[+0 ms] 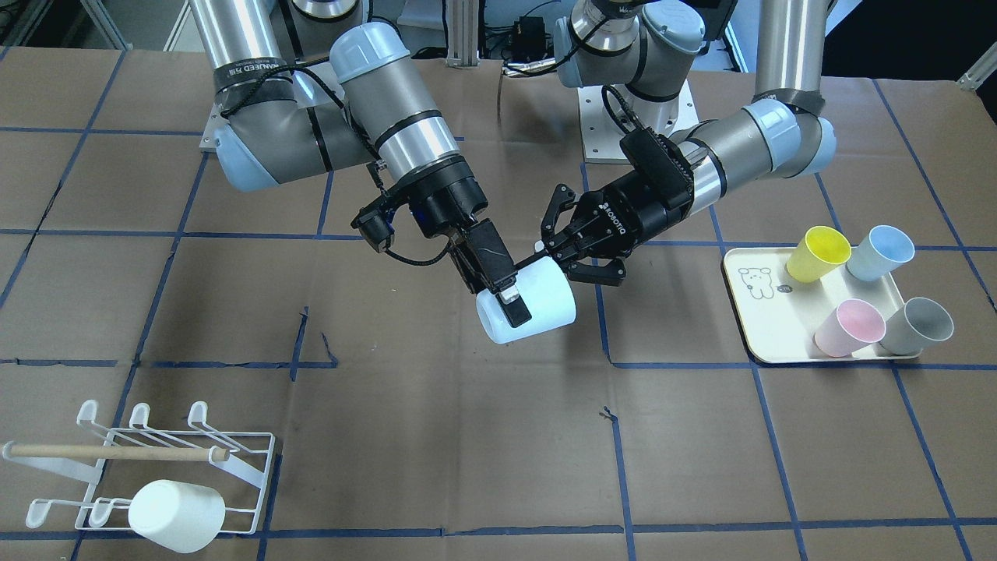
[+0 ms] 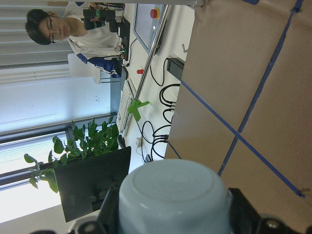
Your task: Transfer IKEA cup to right arm and place on rack
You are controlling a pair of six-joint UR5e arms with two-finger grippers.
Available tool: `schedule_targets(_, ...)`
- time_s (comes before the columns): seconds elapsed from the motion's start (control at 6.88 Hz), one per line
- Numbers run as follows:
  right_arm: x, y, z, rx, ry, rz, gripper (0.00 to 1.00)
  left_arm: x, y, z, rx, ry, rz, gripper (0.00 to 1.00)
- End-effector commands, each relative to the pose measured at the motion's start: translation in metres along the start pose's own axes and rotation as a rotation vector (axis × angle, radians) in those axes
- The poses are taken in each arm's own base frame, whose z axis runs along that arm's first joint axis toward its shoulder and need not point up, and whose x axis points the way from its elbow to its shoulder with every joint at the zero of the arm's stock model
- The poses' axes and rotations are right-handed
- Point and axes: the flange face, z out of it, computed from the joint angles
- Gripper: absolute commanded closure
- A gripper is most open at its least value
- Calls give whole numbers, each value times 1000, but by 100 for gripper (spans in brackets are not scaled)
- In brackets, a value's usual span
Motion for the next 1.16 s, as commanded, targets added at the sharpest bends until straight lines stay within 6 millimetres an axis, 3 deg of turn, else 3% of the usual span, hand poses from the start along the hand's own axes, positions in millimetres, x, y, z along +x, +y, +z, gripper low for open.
schedule_targets(0.0,0,1,-1,-4,-2,3,38,1,-2,-1,2,-1,5,95)
schedule_targets(0.15,-1,1,-1,-7,-3,2,42,1,-4,-1,3,-2,10,92)
schedule_targets(0.29,-1,1,-1,-7,-3,1,43,1,-5,-1,4,-4,12,74)
schedule_targets(0.58,-1,1,-1,-8,-3,2,45,-2,0,1,1,-1,-14,22)
schedule_targets(0.73,-1,1,-1,-8,-3,2,46,-2,0,1,1,1,-52,9)
schedule_targets(1.02,-3,2,-2,-10,-7,0,48,-1,-7,-2,8,-5,-67,2)
